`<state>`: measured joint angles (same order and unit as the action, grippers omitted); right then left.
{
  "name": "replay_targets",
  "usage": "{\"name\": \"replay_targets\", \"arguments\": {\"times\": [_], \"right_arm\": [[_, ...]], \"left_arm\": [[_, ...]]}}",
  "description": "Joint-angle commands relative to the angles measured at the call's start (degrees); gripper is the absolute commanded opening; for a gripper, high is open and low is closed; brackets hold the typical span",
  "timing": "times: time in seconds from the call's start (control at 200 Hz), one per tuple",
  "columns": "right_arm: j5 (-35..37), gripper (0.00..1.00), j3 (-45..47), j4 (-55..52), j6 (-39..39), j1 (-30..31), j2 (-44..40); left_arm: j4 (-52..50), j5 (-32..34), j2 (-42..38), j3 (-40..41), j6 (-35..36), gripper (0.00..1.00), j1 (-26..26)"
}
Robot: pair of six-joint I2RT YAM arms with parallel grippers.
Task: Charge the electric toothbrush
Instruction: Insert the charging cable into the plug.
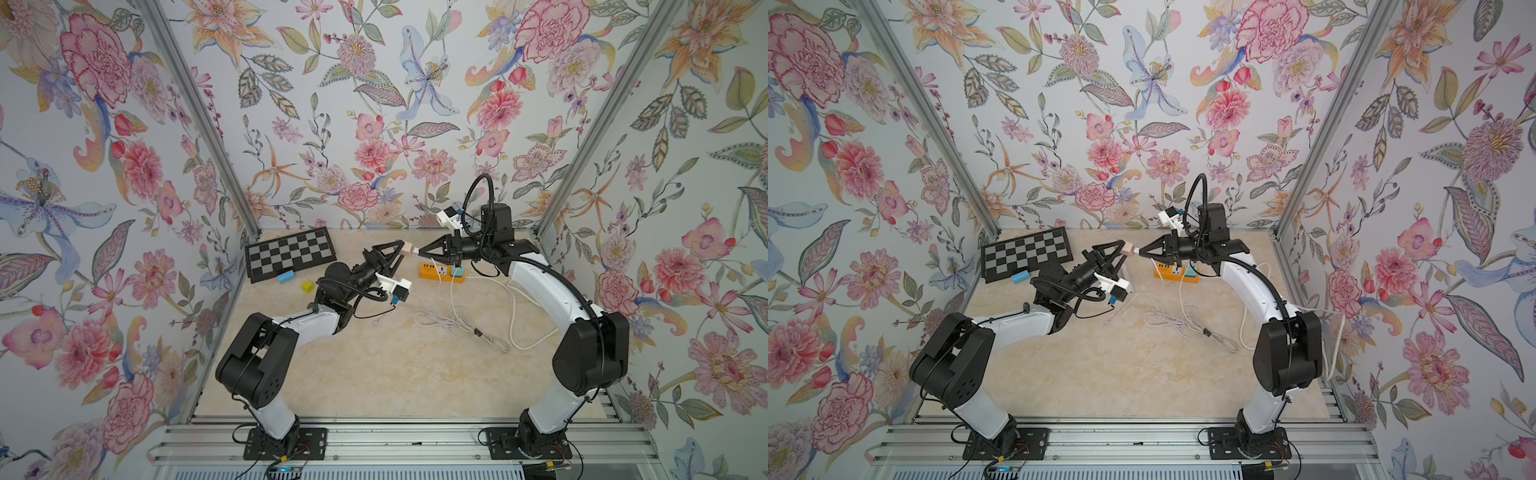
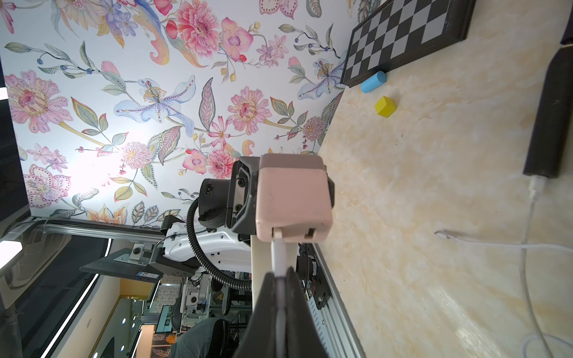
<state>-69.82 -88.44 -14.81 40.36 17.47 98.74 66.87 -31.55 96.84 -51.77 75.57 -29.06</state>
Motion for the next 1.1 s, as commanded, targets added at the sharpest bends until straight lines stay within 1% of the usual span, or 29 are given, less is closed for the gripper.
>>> {"name": "replay_targets", "arguments": {"times": [0.0, 0.14, 0.275, 0.41, 0.55, 0.59, 0.671, 0.751, 0.811, 0.856, 0.921, 0.951, 0.961, 1.021, 1.096], "right_arm": [[0.2, 0.0, -2.2, 0.8, 1.1, 1.5, 0.8], [3.8, 0.0, -2.8, 0.8, 2.0, 1.5, -0.3], [6.6, 0.0, -3.1, 0.8, 4.0, 1.2, -0.1], [10.4, 0.0, -2.3, 0.3, 4.7, 1.0, 0.1], [10.9, 0.0, -2.2, -0.2, 3.4, 2.7, 1.6], [9.8, 0.0, -2.6, -0.3, 2.8, 3.6, 2.2], [8.8, 0.0, -3.2, -0.2, 1.7, 4.7, 2.5], [9.1, 0.0, -2.7, -0.2, 1.0, 4.3, 1.1], [9.8, 0.0, -0.9, -0.1, 0.5, 2.6, -0.7], [10.9, 0.11, 1.1, -0.2, 0.1, 1.0, -2.5], [12.7, 0.34, 4.5, -0.2, -0.8, -1.8, -5.7], [13.7, 0.41, 6.3, -0.2, -1.3, -2.9, -7.3], [14.0, 0.43, 6.9, -0.2, -1.5, -3.3, -7.9], [16.5, 0.51, 10.7, 0.1, -3.1, -5.0, -11.3], [19.6, 0.55, 14.5, 0.8, -3.9, -6.4, -15.0]], "left_arm": [[2.1, -6.4, 1.4, -4.0, 0.2, 0.28, -3.7], [-2.3, -7.1, 2.1, -5.3, 4.7, 0.26, -7.1], [-2.8, -8.5, 1.3, -4.9, 5.0, 0.24, -9.8], [-6.8, -9.2, -0.7, -4.7, 7.0, 0.22, -12.4], [-8.5, -9.4, -1.6, -4.3, 9.9, 0.21, -15.3], [-9.3, -9.8, -1.7, -4.7, 9.1, 0.21, -15.9], [-8.3, -10.3, -1.6, -5.0, 4.4, 0.21, -16.0], [-5.5, -6.6, -1.4, -4.1, 0.6, 0.22, -15.7], [-7.2, -2.0, -1.8, -3.4, -0.8, 0.24, -14.9], [-9.9, 2.9, -2.8, -2.4, -2.0, 0.25, -14.1], [-13.9, 8.9, -5.7, 0.9, -4.7, 0.25, -12.4], [-16.5, 11.3, -6.7, 2.5, -6.2, 0.26, -11.2], [-17.8, 12.0, -8.3, 3.0, -6.7, 0.26, -10.8], [-27.1, 15.9, -12.5, 4.5, -9.6, 0.29, -8.0], [-39.6, 19.8, -15.9, 4.4, -15.1, 0.29, -4.0]]}}
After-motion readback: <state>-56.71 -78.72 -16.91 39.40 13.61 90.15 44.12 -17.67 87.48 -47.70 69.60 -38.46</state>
